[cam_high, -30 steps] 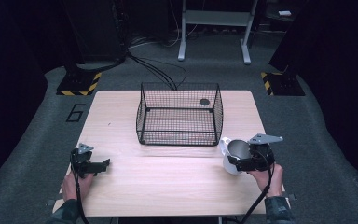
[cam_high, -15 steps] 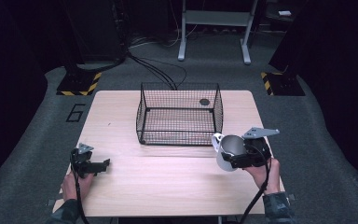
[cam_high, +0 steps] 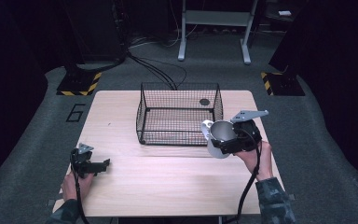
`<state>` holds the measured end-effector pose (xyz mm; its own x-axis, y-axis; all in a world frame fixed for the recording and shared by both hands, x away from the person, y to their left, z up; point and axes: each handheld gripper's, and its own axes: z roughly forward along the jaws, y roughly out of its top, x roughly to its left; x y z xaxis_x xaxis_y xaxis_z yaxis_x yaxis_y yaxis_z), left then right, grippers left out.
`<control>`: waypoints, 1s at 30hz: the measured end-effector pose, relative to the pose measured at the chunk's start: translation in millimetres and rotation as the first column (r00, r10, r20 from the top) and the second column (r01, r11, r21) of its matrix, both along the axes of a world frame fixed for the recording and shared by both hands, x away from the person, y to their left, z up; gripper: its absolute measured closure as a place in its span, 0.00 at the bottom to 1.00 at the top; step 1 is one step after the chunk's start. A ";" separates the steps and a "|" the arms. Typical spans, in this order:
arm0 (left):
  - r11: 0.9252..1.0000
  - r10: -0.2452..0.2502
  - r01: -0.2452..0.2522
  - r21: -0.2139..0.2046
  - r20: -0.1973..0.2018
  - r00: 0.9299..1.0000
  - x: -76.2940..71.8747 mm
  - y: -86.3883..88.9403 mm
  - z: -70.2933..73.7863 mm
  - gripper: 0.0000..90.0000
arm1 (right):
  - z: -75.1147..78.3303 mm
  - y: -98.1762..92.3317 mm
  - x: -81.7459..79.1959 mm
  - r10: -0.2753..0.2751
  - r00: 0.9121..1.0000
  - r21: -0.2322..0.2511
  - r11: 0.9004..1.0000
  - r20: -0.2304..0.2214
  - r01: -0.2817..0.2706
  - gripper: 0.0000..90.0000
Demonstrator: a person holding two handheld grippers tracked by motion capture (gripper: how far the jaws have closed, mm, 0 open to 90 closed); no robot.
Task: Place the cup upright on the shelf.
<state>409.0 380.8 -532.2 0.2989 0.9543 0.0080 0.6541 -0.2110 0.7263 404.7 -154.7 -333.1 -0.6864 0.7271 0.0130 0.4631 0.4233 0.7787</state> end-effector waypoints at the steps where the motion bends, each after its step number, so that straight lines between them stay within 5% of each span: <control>1: 1.000 0.000 0.000 0.000 0.000 1.000 0.0 0.0 0.0 0.00 | 1.9 2.4 2.8 0.006 1.000 -0.001 1.000 0.001 -0.006 0.07; 30: 1.000 0.007 -0.007 -0.009 0.000 1.000 -0.2 -0.7 -0.3 0.00 | 33.7 51.6 71.3 0.029 1.000 -0.034 0.999 -0.005 -0.029 0.07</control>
<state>408.7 380.1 -532.5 0.2921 0.9564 -0.0006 0.6559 -0.1999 0.7279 476.0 -103.0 -299.5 -0.7075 0.7067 -0.0082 0.4538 0.4631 0.7613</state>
